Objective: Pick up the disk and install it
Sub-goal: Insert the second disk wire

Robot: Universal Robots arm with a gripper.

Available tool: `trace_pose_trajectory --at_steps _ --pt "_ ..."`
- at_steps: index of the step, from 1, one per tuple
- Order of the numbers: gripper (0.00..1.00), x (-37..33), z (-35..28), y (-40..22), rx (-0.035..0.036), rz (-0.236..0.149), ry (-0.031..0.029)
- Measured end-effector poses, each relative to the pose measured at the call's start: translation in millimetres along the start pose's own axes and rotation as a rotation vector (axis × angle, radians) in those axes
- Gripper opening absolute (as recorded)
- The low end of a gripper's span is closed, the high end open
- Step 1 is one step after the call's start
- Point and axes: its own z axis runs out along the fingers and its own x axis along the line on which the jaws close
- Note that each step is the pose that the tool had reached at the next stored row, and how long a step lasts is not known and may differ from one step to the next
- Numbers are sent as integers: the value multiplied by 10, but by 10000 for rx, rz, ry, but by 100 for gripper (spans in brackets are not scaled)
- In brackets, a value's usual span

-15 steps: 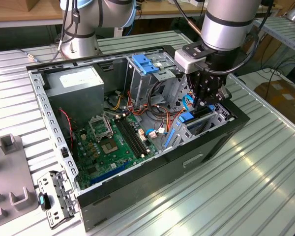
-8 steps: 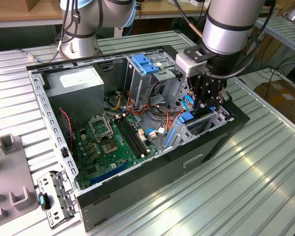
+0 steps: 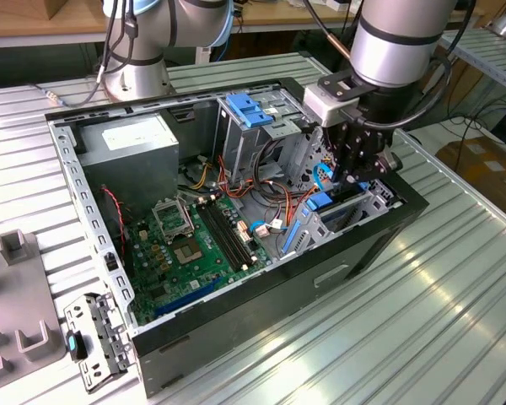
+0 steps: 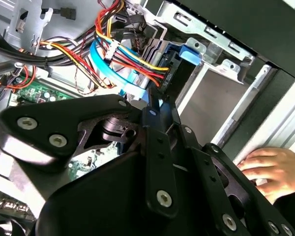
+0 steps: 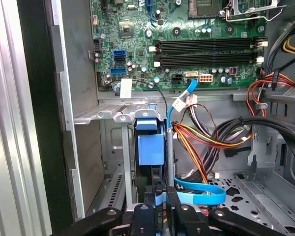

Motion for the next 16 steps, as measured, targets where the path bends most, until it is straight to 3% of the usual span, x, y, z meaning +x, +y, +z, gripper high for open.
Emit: trace_pose_trajectory --at_steps 2,5,7,16 --pt "24 2 -37 -7 0 0 3" --pt "22 2 -37 -7 0 0 -1" --pt "11 2 -40 -7 0 -1 1" --pt "11 2 -50 -9 0 0 1"
